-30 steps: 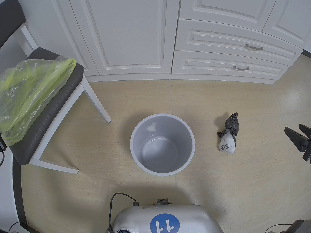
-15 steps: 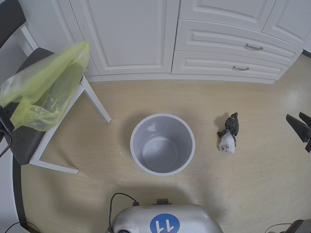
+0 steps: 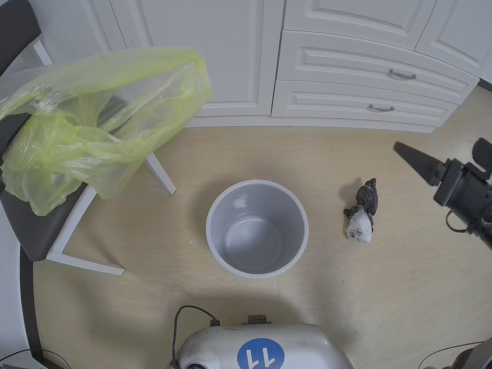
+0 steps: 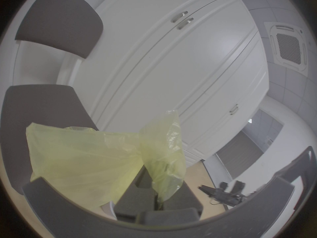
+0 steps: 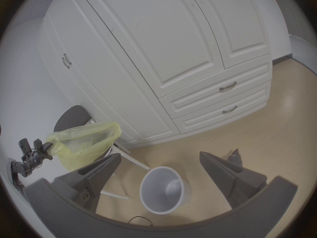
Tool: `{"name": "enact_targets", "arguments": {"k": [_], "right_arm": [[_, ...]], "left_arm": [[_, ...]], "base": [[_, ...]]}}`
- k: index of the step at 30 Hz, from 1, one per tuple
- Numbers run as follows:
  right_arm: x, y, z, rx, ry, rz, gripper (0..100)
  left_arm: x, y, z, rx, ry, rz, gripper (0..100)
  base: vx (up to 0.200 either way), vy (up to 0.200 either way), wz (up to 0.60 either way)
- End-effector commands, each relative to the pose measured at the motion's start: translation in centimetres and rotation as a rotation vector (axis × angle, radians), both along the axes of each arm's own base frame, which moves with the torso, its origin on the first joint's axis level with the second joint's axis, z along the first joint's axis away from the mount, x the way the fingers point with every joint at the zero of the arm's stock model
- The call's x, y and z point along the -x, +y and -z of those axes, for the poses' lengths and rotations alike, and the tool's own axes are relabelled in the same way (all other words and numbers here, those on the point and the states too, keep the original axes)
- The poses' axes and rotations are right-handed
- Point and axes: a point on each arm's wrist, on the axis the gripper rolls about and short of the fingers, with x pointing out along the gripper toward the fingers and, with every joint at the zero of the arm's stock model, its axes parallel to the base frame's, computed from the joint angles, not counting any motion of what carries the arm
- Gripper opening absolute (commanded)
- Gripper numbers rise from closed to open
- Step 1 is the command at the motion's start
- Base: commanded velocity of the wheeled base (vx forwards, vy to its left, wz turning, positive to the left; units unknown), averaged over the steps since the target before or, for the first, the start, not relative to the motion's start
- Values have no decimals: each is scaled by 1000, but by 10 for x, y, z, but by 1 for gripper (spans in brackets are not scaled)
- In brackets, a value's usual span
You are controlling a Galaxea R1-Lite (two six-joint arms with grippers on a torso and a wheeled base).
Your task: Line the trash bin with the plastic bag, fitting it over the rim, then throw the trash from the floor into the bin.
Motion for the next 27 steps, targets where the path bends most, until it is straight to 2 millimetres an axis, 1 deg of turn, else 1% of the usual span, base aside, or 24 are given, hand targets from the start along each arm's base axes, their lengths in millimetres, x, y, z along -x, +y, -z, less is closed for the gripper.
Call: {"name": "enact_targets", "arguments": {"k": [1,4,6,8,10,13,19,22,24,27], "right_arm": [[-19,33,20,18,93,-56,100],[-14,39,20,9,98,-94,100],[-13,40,20,-2,100,-103,100],[-5,45,16,-40,102,-145,100],[-4,48,15,-52,106,-156,100],[-4,50,14,-69,101,-165,100],[-2,50,14,-75,90,-175,100],[0,58,22,-48,124,-211,100],[-4,65,32,-24,151,-214,100],[-8,70,40,0,177,-210,100]], "left_arm": [[20,0,-2,8,-27,105,0],[28,0,7,-30,-12,208,0],[29,1,9,-40,-8,232,0],[38,3,18,-73,-15,339,0],[43,4,21,-90,-28,401,0],[43,3,24,-107,-28,451,0],[41,0,27,-122,-15,498,0],[40,-1,27,-124,-12,504,0],[41,-1,27,-123,-15,504,0],[41,-1,26,-122,-20,504,0]], "base": [[0,0,0],[0,0,0],[0,0,0],[0,0,0],[0,0,0],[0,0,0],[0,0,0],[0,0,0],[0,0,0],[0,0,0]]}}
